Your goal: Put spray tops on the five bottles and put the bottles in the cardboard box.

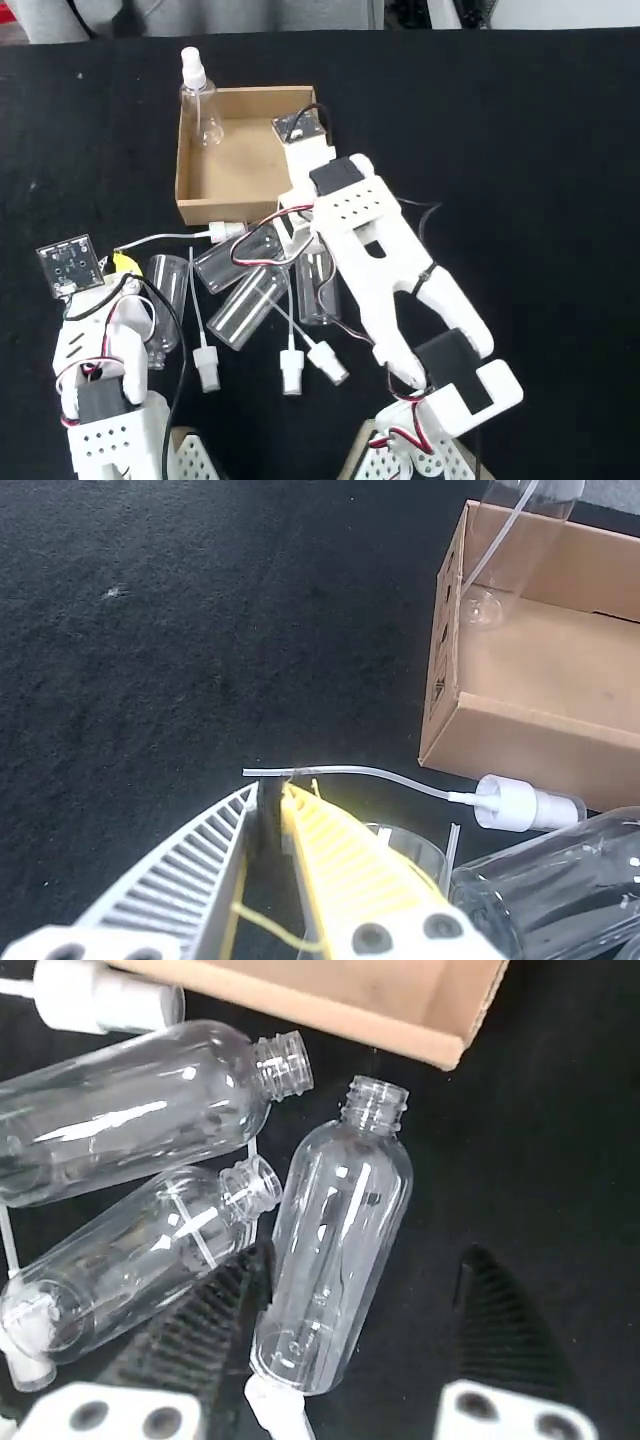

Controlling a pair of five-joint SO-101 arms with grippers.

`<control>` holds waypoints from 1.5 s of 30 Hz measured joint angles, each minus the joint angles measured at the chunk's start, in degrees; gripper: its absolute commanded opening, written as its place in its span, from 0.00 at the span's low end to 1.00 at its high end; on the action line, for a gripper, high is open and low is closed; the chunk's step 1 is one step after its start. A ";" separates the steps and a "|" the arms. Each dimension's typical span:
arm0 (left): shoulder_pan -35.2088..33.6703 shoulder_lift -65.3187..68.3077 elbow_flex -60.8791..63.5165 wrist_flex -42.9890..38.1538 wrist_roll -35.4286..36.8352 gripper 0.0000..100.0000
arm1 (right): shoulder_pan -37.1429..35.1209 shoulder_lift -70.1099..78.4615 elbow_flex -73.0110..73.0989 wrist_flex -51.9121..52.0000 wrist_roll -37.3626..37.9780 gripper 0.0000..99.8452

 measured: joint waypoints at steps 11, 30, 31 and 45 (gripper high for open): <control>0.00 0.00 0.00 0.00 0.00 0.03 | 0.00 2.55 3.08 -4.13 -3.52 0.26; 0.00 0.00 0.00 0.00 0.00 0.03 | 0.00 11.96 -0.18 -6.59 -3.78 0.21; 0.00 0.00 0.00 0.00 0.00 0.03 | 0.00 11.96 -0.18 -6.59 -3.78 0.21; 0.00 0.00 0.00 0.00 0.00 0.03 | 0.18 11.96 -0.18 -6.51 -2.37 0.16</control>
